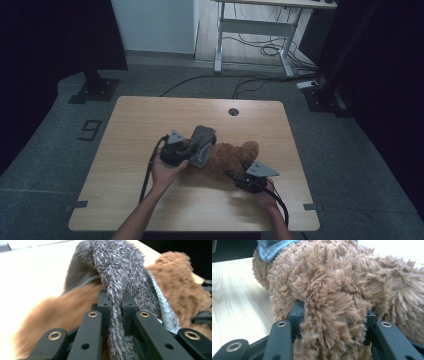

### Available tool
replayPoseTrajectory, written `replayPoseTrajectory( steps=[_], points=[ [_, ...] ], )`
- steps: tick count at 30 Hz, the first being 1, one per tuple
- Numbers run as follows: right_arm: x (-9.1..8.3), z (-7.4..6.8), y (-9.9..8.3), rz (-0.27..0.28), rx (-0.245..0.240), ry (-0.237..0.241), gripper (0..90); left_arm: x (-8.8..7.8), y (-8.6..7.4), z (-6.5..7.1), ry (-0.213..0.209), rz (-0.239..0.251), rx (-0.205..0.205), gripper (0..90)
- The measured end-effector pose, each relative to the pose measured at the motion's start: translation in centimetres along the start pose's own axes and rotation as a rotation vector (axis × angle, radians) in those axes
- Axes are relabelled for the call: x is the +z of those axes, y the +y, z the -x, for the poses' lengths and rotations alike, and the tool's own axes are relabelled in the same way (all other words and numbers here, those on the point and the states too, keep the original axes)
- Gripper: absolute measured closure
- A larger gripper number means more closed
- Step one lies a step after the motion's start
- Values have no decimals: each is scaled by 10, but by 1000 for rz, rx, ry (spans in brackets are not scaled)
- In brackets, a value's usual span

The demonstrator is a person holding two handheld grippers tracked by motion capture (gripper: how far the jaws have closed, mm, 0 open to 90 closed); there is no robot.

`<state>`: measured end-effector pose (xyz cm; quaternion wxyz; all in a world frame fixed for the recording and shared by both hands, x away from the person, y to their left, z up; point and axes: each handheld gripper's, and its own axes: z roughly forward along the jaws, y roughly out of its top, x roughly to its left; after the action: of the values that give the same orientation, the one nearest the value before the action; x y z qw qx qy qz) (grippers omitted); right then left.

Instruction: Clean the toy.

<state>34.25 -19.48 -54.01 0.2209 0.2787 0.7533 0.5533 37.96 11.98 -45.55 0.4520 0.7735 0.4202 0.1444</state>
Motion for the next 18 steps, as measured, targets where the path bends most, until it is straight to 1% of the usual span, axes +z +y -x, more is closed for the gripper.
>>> replayPoseTrajectory(
  steps=[2, 3, 6, 9, 11, 14, 16, 18],
  points=[
    [0, 0, 0, 3, 4, 0, 530, -10, -7, -13, 6, 14, -34, 811],
    [0, 0, 0, 4, 5, -1, 530, -15, -10, -18, 14, 17, -43, 811],
    [0, 0, 0, 3, 6, -2, 530, -24, -18, -30, 41, 7, -54, 809],
    [0, 0, -1, 5, 8, 1, 529, -28, -30, -40, 59, -13, -64, 809],
    [0, 1, -1, 6, 11, 6, 529, -28, -37, -41, 63, -19, -65, 810],
    [0, 1, -1, 5, 14, 7, 528, -28, -47, -42, 82, -34, -52, 811],
    [-1, 1, -1, 4, 13, 6, 528, -30, -53, -45, 78, -39, -67, 811],
    [0, 2, -2, 5, 15, 6, 529, -32, -55, -46, 83, -43, -67, 811]
  ],
)
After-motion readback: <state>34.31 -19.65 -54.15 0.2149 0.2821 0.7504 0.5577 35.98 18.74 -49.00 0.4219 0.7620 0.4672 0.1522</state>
